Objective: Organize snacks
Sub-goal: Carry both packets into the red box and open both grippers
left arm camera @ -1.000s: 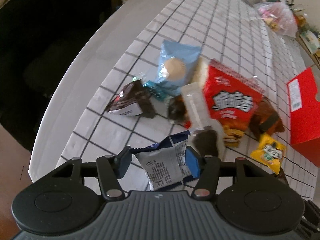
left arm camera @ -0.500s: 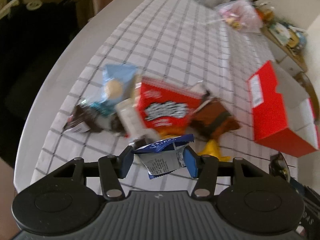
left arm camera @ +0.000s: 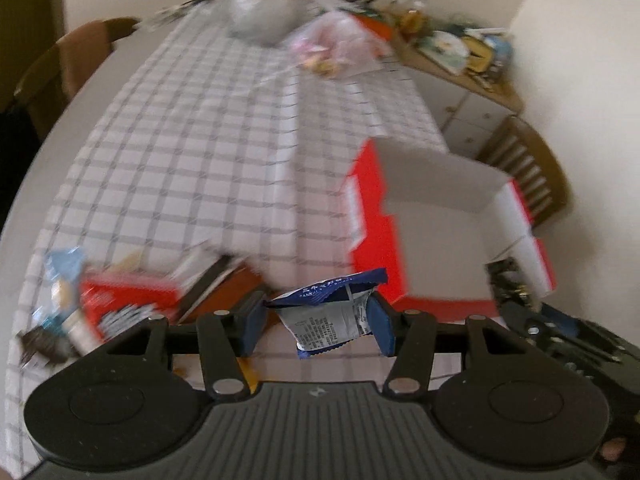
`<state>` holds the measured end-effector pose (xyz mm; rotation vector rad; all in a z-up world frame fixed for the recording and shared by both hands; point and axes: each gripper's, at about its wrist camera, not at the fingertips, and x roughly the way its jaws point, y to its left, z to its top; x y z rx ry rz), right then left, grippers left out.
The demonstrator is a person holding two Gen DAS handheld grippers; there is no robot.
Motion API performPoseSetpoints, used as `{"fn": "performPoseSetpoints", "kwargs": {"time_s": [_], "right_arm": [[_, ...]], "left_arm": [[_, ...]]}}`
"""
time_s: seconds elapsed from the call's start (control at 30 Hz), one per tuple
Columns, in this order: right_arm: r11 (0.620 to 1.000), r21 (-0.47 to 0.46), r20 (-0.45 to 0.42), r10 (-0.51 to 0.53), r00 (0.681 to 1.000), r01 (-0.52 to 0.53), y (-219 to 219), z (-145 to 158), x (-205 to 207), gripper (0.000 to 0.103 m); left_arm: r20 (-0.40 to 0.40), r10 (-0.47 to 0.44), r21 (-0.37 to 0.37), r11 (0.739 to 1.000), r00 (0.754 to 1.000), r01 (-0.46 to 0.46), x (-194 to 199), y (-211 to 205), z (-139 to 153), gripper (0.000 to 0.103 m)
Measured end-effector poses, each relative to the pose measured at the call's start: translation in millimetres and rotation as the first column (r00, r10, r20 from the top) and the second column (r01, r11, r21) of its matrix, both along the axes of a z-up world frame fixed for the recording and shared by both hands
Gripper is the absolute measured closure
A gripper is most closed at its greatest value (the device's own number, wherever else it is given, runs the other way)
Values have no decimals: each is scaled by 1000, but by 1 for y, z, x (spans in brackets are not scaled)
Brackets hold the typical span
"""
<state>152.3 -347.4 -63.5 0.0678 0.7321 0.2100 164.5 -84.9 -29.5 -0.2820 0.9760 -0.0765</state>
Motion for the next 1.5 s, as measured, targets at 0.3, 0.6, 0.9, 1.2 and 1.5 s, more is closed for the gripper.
{"fn": "performPoseSetpoints", "kwargs": {"time_s": [0.3,0.6,0.9,1.2,1.5], "right_arm": [[998,-45,-58,-39,998,36,-46,-14,53,58],[994,-105,-172,-28,985,10,-67,-48,106,58],[985,-136,-275,66,959,-107,-53,-78,137,58],[968,-162,-328,130,936,-192,-47,-94,140,56],[967,-124,-317,174,932,-223,-53,-86,141,52]], "left_arm": [[40,-93,28,995,995,92,63,-80,17,49],[-44,-119,106,987,992,123,118,-135,-20,49],[-151,-89,173,978,985,115,160,-166,-59,51],[-220,-62,208,972,973,109,173,-173,-89,51],[-193,-44,202,976,980,83,160,-173,-88,51]]}}
